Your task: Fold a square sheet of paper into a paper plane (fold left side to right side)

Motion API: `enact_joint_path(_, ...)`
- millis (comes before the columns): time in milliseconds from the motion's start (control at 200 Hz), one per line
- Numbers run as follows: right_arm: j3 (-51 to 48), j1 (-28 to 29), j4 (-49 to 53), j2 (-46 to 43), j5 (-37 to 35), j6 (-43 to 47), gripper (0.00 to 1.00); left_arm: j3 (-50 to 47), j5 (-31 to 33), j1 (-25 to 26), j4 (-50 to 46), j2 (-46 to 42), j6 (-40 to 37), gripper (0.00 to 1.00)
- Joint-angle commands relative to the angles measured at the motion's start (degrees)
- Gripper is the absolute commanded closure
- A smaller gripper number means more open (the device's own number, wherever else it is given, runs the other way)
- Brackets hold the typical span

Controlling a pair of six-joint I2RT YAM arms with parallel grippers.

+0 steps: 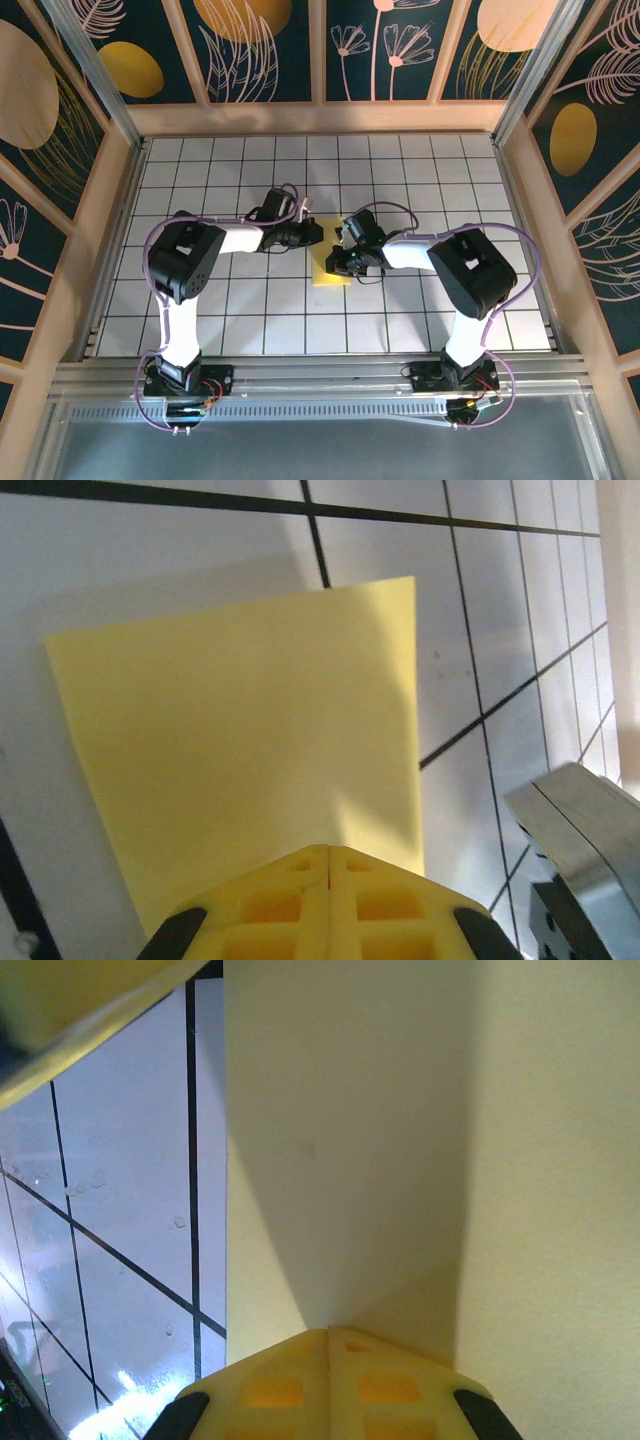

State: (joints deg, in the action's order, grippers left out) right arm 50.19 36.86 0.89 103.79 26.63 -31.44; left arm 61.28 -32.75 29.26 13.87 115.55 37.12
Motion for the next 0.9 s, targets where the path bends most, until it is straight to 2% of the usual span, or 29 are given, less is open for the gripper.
enact_joint_path(0,-3.0,0.0,9.9,4.6,-7.8,1.1,1.00,2.5,1.6,-0.3,-0.8,2.4,-1.1,1.00)
enact_joint_path(365,-2.8,0.0,10.7,4.8,-8.0,1.6,1.00,4.9,8.3,-1.0,-5.2,5.2,-4.5,1.00)
enact_joint_path(896,-2.9,-0.1,10.7,5.4,-7.7,1.9,1.00,10.9,9.5,-5.0,-5.9,9.9,-5.5,1.00)
